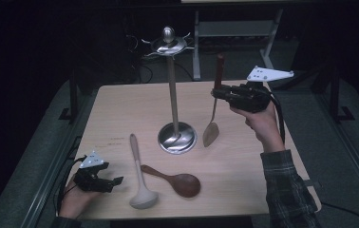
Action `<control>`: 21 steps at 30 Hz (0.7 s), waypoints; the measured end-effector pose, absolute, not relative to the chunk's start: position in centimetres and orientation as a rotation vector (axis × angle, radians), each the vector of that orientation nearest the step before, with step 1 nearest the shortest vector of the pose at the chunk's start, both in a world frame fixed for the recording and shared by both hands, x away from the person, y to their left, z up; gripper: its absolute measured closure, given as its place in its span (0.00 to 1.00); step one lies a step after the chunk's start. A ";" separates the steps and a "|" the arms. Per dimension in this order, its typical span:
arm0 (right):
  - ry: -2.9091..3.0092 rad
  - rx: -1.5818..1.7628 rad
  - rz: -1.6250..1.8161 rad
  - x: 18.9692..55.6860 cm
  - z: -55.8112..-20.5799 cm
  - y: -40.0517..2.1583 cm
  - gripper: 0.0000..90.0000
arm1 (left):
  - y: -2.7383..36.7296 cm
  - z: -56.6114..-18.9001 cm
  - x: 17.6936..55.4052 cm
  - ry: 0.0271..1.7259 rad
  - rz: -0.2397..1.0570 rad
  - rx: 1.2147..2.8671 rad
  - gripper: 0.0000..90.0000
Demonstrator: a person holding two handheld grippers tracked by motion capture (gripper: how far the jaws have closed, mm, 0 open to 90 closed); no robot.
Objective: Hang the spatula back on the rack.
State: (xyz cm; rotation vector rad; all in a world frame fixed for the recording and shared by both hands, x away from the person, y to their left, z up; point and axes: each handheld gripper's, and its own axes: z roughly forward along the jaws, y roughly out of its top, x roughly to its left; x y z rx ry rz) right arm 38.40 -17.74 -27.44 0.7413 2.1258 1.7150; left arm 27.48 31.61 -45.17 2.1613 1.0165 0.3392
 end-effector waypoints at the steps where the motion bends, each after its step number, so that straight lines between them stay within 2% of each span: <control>1: 2.134 0.721 1.719 38.5 -26.9 -17.4 0.81 | 31.6 -45.2 27.5 1.018 0.339 2.161 0.15; 21: 2.185 0.621 1.692 39.6 -23.4 -14.5 0.81 | 31.7 -45.1 27.4 1.017 0.337 2.159 0.15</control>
